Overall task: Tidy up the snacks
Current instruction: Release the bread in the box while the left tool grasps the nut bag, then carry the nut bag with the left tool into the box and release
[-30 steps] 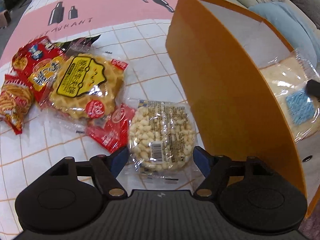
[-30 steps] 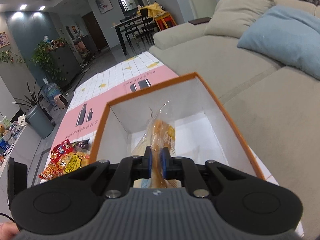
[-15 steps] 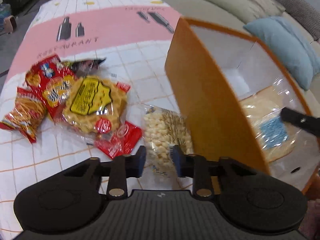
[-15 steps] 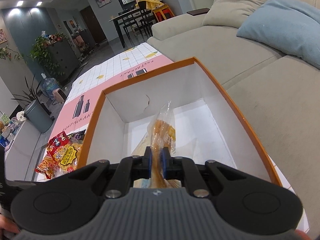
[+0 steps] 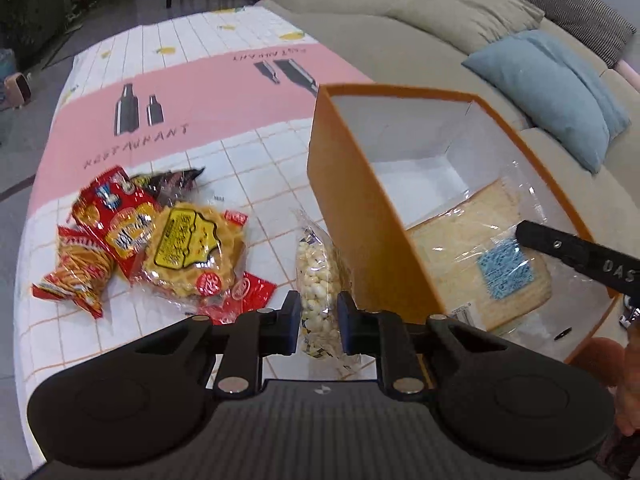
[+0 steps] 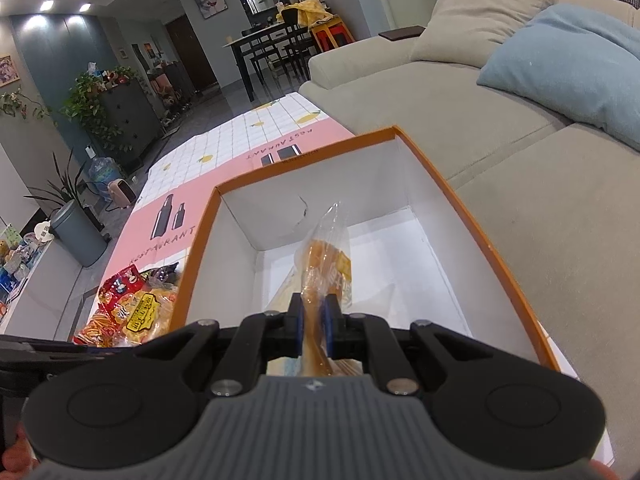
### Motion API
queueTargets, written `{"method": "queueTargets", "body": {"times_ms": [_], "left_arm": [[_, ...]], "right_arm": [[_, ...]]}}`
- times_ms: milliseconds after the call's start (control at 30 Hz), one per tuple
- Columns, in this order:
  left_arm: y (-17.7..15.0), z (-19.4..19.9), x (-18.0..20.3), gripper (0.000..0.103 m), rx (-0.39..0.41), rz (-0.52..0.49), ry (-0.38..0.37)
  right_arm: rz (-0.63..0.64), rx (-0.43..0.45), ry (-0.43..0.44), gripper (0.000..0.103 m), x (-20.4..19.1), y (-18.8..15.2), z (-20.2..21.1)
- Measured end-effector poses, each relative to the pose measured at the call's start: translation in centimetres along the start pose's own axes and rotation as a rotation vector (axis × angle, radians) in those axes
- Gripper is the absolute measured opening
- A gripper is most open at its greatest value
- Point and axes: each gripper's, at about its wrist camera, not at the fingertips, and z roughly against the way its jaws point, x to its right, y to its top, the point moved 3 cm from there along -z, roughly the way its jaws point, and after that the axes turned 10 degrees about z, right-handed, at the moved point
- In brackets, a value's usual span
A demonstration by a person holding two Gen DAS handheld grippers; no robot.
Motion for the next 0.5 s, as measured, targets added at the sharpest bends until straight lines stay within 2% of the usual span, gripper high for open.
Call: {"method": "queueTargets", "body": {"times_ms": [267,433,500], "left_arm": [[3.0,4.9,1.1,0.021,0.116,-0.016,-0.021],[5.4,7.4,2.7,0.021,0.192,-0.040,-0.052],[6.1,7.7,3.5,0.021,0.208,-0.057,-0.073]], "right_arm": [[-0.013,0.014,0.039,0.007,0.0,1.2,-0.4],[-0.138,-0.047,0.097,0.007,0.7,1.0,-2.3],[-0.139,-0.087,0.093,0.007,0.5,0.7,-2.9]]}}
